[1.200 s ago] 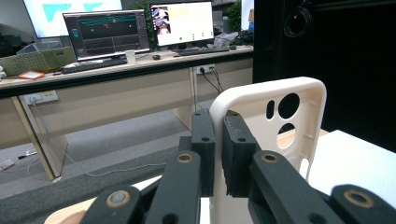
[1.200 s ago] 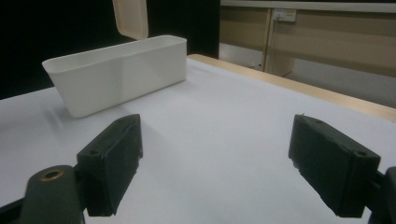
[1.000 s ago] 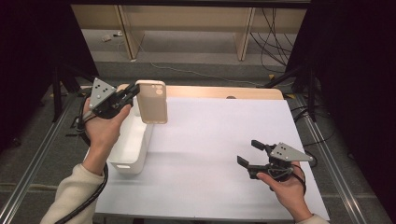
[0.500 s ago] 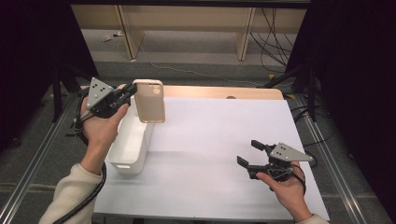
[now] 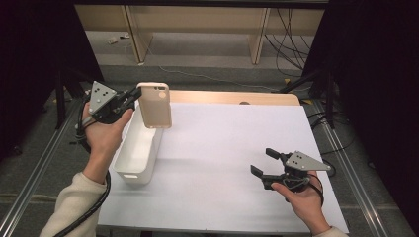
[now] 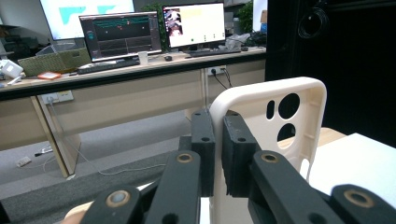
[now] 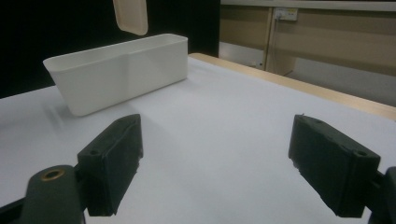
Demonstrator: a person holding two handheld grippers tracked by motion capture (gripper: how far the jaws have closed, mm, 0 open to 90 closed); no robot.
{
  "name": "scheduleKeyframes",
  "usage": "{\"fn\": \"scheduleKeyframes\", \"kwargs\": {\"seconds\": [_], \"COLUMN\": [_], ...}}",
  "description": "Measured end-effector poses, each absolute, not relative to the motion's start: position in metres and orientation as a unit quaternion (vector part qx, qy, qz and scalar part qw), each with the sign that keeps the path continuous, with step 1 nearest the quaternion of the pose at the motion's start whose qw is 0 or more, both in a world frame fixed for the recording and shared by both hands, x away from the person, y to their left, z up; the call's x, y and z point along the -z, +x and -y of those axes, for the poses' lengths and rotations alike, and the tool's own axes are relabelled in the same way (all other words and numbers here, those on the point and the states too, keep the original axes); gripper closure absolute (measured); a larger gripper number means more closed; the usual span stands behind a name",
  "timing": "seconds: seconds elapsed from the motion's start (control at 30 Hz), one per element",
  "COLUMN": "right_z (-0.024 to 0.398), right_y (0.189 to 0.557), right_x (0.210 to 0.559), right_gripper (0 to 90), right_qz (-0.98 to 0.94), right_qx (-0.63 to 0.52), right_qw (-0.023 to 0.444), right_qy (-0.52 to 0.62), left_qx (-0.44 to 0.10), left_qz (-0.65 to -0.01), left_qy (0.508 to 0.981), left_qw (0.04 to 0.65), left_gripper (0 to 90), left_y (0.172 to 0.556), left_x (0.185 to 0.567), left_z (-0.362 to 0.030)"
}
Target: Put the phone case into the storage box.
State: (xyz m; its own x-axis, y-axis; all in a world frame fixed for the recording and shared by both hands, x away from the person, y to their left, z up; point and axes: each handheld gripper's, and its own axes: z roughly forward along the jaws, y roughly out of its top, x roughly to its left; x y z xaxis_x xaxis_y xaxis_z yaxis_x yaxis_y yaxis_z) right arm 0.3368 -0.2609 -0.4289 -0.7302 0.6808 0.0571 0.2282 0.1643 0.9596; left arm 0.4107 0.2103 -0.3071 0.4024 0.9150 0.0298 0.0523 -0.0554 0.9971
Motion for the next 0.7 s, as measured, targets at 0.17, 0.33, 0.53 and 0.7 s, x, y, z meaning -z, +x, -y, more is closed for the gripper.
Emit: {"fn": "scheduleKeyframes", "kwargs": {"seconds": [0.17, 0.33, 0.53, 0.7], "right_z": [0.2610, 0.2609, 0.2605, 0.2605], "right_y": [0.3364, 0.3367, 0.3370, 0.3369], "right_x": [0.4287, 0.4289, 0.4294, 0.4294], "right_gripper": [18.8, 18.8, 18.8, 18.8], "right_qz": [-0.736, -0.736, -0.736, -0.736], "right_qx": [-0.568, -0.568, -0.568, -0.568], "right_qw": [0.196, 0.199, 0.201, 0.201], "right_qy": [0.311, 0.309, 0.309, 0.309], "left_qx": [-0.383, -0.384, -0.386, -0.386], "left_qz": [-0.392, -0.393, -0.394, -0.396], "left_qy": [0.618, 0.617, 0.617, 0.616], "left_qw": [0.564, 0.564, 0.562, 0.562], "left_gripper": [84.2, 84.2, 84.2, 84.2], "left_y": [0.4113, 0.4117, 0.4123, 0.4136], "left_x": [0.3068, 0.3070, 0.3082, 0.3087], "left_z": [-0.2120, -0.2140, -0.2167, -0.2178]}}
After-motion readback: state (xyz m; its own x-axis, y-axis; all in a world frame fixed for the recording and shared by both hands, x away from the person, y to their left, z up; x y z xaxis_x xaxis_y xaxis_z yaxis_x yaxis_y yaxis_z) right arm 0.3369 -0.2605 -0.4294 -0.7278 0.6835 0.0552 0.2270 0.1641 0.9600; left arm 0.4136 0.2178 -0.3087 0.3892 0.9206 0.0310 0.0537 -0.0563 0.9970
